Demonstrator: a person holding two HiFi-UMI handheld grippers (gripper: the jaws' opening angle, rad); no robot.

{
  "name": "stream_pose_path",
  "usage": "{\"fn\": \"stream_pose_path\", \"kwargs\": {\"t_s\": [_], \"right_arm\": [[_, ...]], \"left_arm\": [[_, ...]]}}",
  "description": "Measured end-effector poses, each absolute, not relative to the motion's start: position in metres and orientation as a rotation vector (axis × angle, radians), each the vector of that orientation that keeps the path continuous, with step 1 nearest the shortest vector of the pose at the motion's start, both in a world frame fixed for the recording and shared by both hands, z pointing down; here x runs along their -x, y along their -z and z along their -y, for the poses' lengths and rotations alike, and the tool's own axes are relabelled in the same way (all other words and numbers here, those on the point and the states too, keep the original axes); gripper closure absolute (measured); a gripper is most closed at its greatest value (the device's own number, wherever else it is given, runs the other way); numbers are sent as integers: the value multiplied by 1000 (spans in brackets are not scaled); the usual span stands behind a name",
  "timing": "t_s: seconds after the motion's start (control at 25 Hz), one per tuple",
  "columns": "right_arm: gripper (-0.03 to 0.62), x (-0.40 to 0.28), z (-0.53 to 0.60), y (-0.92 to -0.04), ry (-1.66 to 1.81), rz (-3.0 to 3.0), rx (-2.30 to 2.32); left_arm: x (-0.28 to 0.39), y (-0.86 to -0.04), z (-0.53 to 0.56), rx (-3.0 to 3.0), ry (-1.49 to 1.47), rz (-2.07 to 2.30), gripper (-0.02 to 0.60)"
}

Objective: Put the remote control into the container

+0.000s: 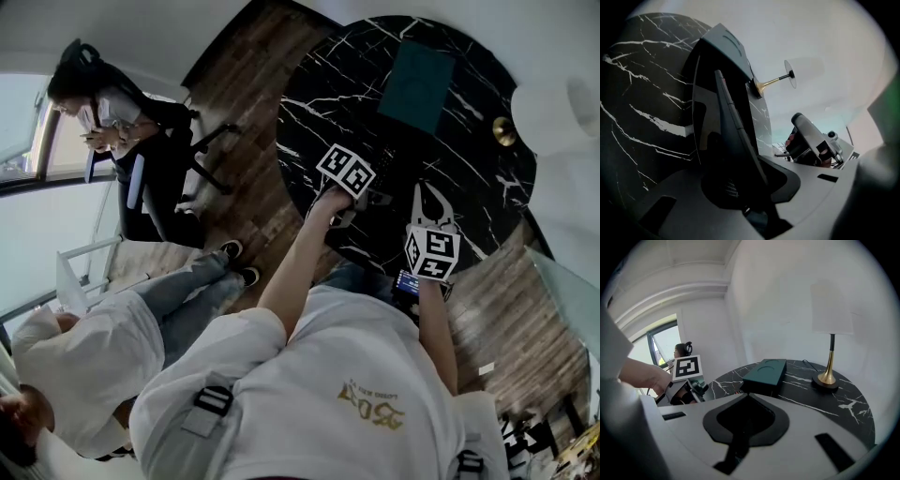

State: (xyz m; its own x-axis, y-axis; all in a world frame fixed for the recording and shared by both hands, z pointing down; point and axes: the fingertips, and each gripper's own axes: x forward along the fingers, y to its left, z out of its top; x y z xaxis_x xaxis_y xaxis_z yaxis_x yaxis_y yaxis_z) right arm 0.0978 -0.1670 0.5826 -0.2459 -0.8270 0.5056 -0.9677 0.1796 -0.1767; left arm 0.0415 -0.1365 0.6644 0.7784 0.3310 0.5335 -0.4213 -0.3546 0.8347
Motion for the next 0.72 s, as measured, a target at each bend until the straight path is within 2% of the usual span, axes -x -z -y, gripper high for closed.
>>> {"fn": "stream_pose_path", "kwargs": {"t_s": [0.24,0.48,0.56,0.72], "right_arm": [[583,-99,165,-582,-685,2163,-1722],[583,-102,167,-582,-692,2158,-1741],[583,-101,168,-582,-697,2164,-1743],[583,-101,167,-586,-717,2165,-1744]], "left_arm": [[-46,-663,133,-1657,-734,8,511],[-56,-647,138,-1546,-529,-59,508],[-57,-643,136,-1517,-500,-101,479],[-62,-634,128,-1507,-509,-174,463]]}}
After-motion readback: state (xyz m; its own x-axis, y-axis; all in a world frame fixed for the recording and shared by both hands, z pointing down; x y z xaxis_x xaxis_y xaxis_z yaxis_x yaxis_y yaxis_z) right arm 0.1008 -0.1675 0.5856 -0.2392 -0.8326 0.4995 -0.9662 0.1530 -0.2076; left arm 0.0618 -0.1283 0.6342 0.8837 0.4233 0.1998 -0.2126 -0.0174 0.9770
